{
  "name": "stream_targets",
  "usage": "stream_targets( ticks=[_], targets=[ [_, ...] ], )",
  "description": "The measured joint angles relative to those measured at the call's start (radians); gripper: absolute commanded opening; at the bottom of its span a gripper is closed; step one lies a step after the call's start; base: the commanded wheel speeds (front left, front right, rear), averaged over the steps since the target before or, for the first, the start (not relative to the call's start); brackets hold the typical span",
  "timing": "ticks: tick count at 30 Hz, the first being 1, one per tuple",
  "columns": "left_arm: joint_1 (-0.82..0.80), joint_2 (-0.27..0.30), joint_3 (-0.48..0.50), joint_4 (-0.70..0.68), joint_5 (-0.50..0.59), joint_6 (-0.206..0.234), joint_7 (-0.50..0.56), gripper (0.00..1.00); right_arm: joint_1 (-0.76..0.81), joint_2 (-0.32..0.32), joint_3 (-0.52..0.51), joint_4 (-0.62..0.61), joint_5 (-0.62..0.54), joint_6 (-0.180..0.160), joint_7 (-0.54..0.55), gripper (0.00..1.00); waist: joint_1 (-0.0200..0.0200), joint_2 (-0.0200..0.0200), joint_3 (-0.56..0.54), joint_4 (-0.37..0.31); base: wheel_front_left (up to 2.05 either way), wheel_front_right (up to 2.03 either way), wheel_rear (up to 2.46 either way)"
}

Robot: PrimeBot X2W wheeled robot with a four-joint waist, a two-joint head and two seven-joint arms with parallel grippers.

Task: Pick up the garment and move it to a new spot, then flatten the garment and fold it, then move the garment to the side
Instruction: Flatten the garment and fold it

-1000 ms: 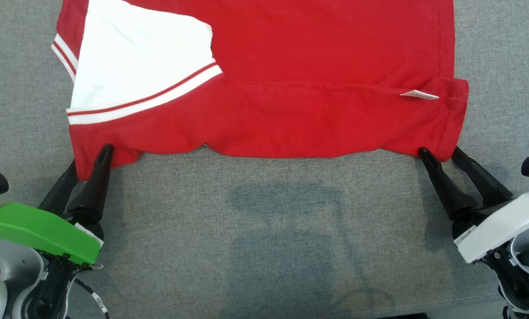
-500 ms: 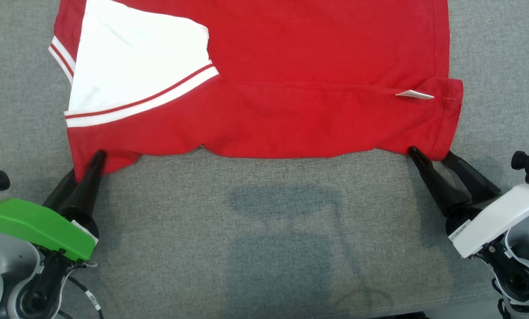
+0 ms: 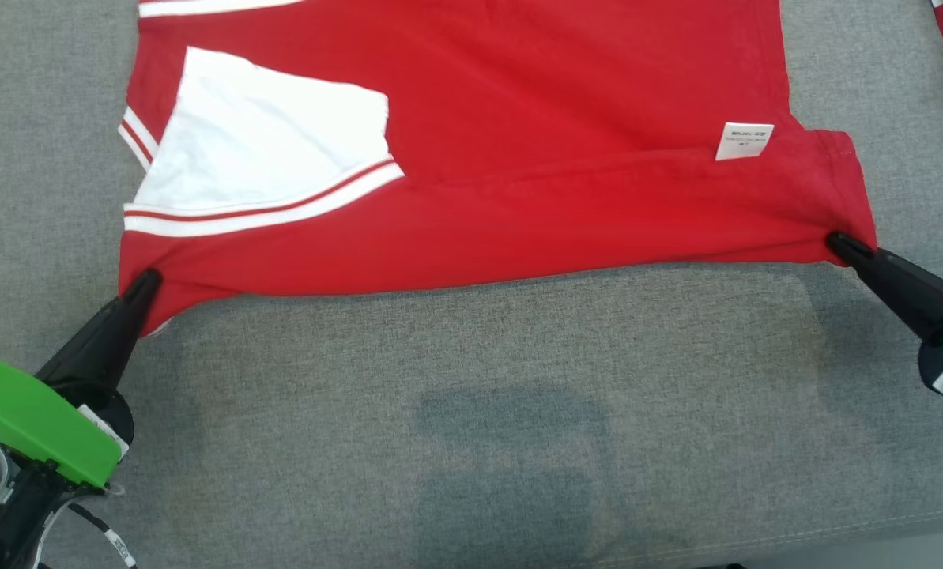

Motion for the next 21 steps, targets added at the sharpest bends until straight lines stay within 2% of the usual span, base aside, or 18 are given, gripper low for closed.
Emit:
stream_targets(
  ticks=[7, 15, 19, 20, 21],
  targets=[
    [0.084, 0.009, 0.001, -0.072, -0.027, 0.000, 0.012, 0.00, 0.072, -0.054, -0.100, 0.011, 0.086, 0.000, 0.134, 0.00, 0.0000, 0.0000, -0.027, 0.007, 0.00, 0.00, 0.00],
    [0.209, -0.042, -0.060, -0.099, -0.016, -0.027, -0.038, 0.00, 0.220, -0.030, -0.149, -0.005, 0.109, 0.000, 0.198, 0.00, 0.0000, 0.0000, -0.035, 0.029, 0.00, 0.00, 0.00],
    [0.232, -0.044, -0.109, -0.056, 0.044, -0.036, -0.047, 0.00, 0.243, -0.029, -0.151, -0.001, 0.057, 0.000, 0.199, 0.00, 0.0000, 0.0000, -0.030, 0.036, 0.00, 0.00, 0.00],
    [0.234, -0.043, -0.122, -0.045, 0.053, -0.040, -0.050, 0.38, 0.247, -0.039, -0.140, -0.001, 0.035, 0.000, 0.204, 0.09, 0.0000, 0.0000, -0.029, 0.036, 0.00, 0.00, 0.00],
    [0.234, -0.043, -0.129, -0.034, 0.068, -0.040, -0.056, 0.87, 0.251, -0.048, -0.127, -0.002, 0.012, 0.000, 0.204, 0.48, 0.0000, 0.0000, -0.028, 0.037, 0.00, 0.00, 0.00]
  ],
)
